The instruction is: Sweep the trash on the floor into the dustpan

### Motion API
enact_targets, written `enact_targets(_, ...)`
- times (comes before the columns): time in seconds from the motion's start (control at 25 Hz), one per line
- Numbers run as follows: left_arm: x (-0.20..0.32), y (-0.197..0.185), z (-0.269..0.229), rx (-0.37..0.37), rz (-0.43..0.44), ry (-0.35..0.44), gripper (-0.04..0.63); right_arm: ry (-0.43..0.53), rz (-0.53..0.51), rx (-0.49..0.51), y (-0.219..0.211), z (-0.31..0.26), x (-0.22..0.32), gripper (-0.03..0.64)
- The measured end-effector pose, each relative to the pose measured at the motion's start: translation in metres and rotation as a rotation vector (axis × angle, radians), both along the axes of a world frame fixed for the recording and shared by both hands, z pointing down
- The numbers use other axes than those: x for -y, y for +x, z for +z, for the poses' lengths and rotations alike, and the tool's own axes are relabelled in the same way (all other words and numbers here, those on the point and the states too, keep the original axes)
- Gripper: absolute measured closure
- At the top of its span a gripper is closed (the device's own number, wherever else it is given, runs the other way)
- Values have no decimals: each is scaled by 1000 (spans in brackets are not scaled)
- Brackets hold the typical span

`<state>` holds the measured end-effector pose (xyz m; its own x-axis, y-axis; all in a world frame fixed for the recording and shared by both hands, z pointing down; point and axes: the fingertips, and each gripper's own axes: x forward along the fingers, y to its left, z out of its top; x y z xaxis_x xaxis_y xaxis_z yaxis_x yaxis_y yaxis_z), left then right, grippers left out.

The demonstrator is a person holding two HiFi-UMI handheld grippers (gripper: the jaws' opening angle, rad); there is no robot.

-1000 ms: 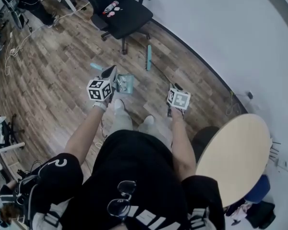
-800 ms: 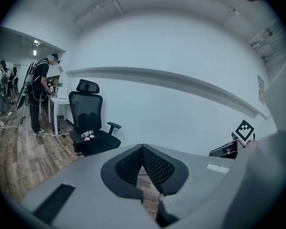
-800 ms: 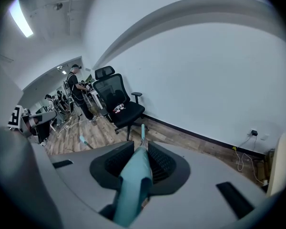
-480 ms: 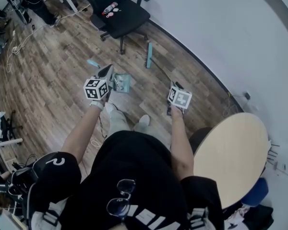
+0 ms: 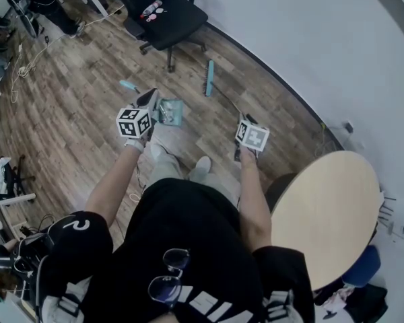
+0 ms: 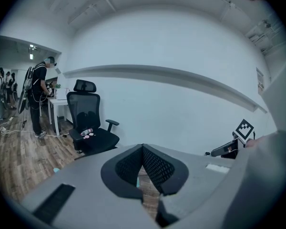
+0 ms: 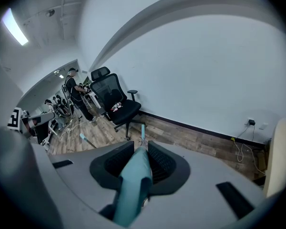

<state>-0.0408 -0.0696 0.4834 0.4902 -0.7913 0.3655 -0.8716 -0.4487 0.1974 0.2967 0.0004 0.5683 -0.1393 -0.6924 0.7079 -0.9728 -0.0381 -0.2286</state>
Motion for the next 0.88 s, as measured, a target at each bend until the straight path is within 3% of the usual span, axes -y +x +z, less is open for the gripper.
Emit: enact_targets(0.88,0,-10,7,11,-20,-14,598,-7,-16,26,-4,6,7,531)
